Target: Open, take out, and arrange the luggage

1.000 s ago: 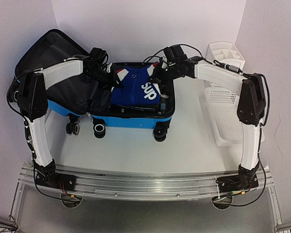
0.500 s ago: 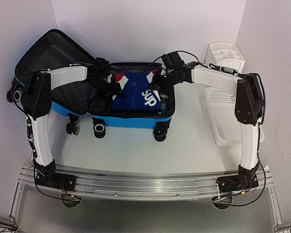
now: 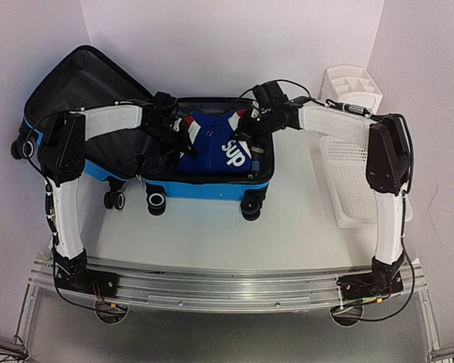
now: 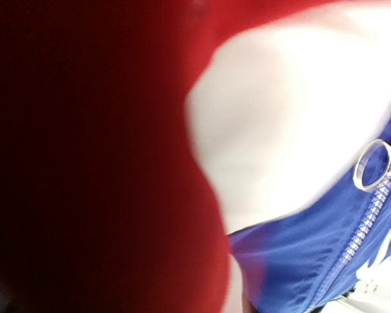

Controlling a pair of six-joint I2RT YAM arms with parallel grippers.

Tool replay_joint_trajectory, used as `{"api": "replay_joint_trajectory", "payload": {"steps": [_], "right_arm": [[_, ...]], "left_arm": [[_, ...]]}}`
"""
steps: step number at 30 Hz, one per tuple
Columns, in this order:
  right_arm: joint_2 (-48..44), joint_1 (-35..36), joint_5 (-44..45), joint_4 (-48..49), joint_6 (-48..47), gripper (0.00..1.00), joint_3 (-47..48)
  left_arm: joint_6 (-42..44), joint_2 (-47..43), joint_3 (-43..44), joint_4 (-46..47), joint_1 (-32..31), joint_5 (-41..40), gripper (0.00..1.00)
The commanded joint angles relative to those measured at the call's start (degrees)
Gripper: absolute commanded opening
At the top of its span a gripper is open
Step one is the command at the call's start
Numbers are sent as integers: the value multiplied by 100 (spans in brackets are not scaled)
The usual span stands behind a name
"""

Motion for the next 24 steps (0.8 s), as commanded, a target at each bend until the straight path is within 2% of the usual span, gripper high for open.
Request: {"api": "replay_joint_trajectory", "payload": {"steps": [1, 12, 24], "right_arm": [[-34, -20, -168, 94, 83, 0, 49], [-410, -20, -86, 86, 13, 0, 134], [-846, -19, 240, -12, -200, 0, 377]], "left_arm": [[23, 67, 202, -247, -195, 162, 1], [285, -445, 669, -676, -192, -37, 0], [398, -717, 1697, -1233, -192, -74, 0]]}}
